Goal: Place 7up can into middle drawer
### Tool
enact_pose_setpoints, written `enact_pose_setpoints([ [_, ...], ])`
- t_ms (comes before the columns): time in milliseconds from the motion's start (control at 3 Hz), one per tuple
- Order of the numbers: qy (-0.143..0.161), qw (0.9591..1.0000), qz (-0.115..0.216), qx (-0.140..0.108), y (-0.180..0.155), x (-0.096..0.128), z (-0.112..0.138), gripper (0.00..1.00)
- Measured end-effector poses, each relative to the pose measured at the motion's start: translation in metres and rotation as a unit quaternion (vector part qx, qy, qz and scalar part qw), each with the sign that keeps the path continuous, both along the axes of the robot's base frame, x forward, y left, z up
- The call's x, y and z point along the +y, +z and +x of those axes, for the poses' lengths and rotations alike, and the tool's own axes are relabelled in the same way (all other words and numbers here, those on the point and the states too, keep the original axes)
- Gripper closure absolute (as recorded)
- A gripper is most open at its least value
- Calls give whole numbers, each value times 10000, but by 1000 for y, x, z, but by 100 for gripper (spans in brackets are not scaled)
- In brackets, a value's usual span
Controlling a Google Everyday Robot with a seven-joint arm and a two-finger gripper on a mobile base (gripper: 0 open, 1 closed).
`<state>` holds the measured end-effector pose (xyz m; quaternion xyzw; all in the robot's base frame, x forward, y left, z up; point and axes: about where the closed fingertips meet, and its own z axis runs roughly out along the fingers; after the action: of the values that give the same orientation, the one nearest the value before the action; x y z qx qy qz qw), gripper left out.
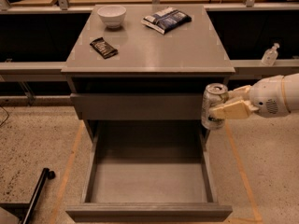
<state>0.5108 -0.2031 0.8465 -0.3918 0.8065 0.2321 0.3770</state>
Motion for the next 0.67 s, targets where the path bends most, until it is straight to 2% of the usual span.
enact_pose_setpoints([
  [667, 411, 9984, 336, 210, -105, 29, -4, 100],
])
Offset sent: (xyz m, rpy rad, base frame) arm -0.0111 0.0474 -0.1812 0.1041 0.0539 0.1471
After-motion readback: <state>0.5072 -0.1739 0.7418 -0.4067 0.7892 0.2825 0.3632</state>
